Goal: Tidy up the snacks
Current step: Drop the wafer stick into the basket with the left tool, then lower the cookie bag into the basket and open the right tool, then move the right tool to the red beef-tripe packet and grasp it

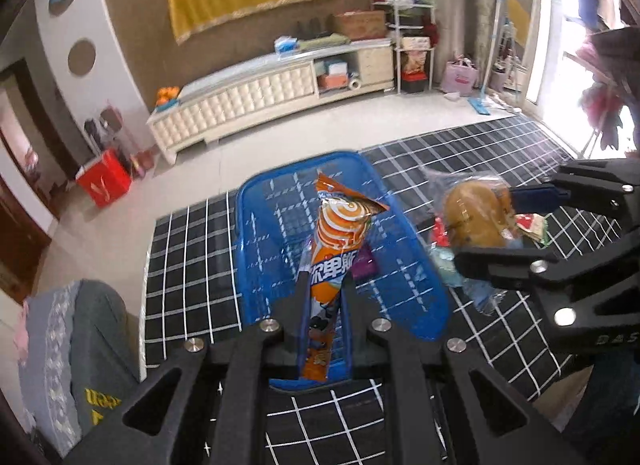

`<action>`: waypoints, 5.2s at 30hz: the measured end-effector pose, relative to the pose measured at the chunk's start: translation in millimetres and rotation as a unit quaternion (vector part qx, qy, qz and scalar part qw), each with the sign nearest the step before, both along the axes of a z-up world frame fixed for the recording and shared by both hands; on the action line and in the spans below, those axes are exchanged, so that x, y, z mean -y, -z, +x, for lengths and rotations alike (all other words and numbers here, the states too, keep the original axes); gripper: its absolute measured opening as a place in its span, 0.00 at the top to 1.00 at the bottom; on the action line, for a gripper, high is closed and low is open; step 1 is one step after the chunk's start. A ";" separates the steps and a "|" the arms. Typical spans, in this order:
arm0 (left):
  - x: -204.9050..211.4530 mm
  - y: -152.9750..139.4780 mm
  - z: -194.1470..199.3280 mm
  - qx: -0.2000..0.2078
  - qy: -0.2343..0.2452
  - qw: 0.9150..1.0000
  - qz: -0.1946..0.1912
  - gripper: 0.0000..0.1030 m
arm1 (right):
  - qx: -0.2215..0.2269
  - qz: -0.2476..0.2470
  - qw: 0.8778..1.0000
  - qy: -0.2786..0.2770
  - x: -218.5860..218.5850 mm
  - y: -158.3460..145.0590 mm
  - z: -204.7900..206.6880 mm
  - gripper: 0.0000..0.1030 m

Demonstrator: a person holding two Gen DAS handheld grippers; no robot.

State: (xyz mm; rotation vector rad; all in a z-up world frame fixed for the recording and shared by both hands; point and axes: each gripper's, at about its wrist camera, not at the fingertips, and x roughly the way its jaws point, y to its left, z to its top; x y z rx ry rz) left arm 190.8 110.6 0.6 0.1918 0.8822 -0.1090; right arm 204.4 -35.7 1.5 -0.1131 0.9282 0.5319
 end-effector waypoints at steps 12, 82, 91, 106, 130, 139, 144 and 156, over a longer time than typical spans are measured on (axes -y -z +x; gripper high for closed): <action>-23.0 52.9 42.0 -0.041 -0.022 0.999 -0.025 0.88 | -0.025 -0.019 0.999 0.009 -14.5 21.9 13.7 0.43; -107.0 55.5 -17.3 -0.025 -0.123 0.991 -0.048 0.28 | -0.113 -0.077 0.989 -0.060 -117.9 90.5 51.4 0.19; -69.9 30.7 -19.3 -0.013 -0.098 0.995 -0.029 0.28 | -0.060 -0.070 0.995 -0.043 -74.8 41.3 33.6 0.18; 32.6 -5.1 -7.1 0.000 -0.032 0.999 -0.011 0.25 | -0.018 -0.041 0.999 0.026 38.0 -10.9 13.2 0.18; 190.8 48.7 55.6 -0.049 0.036 0.998 -0.001 0.25 | -0.082 -0.050 0.988 0.123 213.5 56.7 43.8 0.18; 198.7 85.6 91.1 -0.089 0.014 0.996 -0.012 0.25 | -0.147 -0.068 0.980 0.111 235.8 122.6 91.5 0.18; 198.0 104.4 108.2 -0.108 0.008 0.994 -0.003 0.25 | -0.173 -0.061 0.978 0.102 235.3 150.6 109.8 0.18; 199.5 117.9 118.5 -0.120 0.016 0.992 -0.019 0.25 | -0.202 -0.081 0.972 0.084 241.9 192.0 130.4 0.18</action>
